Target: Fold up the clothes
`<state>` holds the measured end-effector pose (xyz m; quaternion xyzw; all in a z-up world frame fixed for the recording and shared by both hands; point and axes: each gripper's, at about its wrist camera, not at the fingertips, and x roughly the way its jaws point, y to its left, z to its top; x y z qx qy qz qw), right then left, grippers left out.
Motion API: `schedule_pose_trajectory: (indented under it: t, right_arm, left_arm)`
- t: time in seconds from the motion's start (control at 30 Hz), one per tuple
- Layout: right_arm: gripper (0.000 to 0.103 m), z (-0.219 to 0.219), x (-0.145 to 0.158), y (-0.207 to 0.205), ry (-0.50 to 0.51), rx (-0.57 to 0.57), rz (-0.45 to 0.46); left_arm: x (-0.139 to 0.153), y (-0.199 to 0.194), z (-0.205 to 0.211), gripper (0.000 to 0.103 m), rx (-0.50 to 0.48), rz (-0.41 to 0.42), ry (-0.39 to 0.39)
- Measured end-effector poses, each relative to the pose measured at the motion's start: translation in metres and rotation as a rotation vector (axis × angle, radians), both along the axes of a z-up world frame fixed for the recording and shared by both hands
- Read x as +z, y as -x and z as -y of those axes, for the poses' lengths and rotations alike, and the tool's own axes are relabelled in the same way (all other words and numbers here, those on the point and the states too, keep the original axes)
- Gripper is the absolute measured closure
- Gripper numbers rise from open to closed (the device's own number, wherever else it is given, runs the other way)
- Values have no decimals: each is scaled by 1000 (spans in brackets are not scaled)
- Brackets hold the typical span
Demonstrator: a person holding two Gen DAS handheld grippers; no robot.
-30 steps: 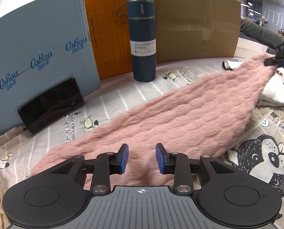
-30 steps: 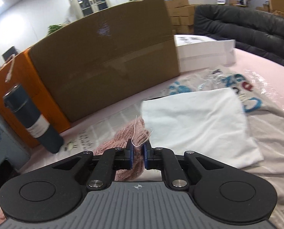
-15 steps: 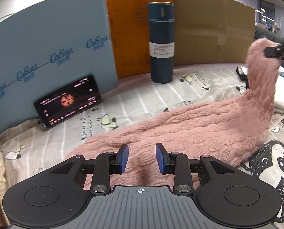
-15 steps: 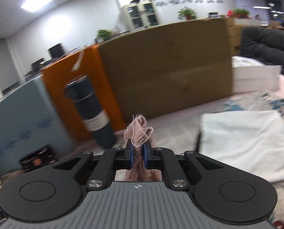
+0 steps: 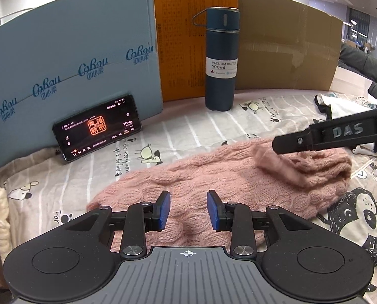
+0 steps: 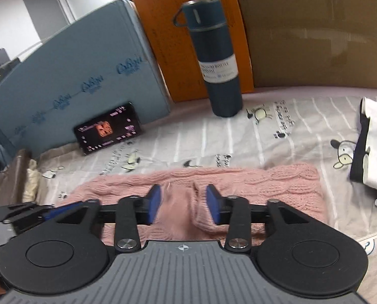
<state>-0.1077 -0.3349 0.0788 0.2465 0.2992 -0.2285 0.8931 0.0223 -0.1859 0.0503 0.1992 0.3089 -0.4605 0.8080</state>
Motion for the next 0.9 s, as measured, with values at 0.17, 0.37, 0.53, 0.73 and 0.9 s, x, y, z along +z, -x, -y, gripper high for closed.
schedule_pose_trajectory:
  t: [0.17, 0.37, 0.53, 0.73, 0.9]
  right_arm:
    - [46, 2, -10, 2, -67, -16, -20]
    - [52, 17, -22, 10, -192, -89, 5]
    - [42, 33, -8, 53, -105, -301, 71]
    - [39, 68, -52, 71, -260, -455, -33]
    - [79, 55, -48, 58, -216, -406, -30]
  left_arm:
    - [-2, 0, 2, 58, 3, -7, 7]
    - [0, -1, -5, 54, 25, 19, 5]
    - [-4, -14, -20, 49, 105, 23, -12]
    - [-8, -18, -24, 49, 127, 10, -29]
    - [-9, -10, -22, 49, 97, -1, -29]
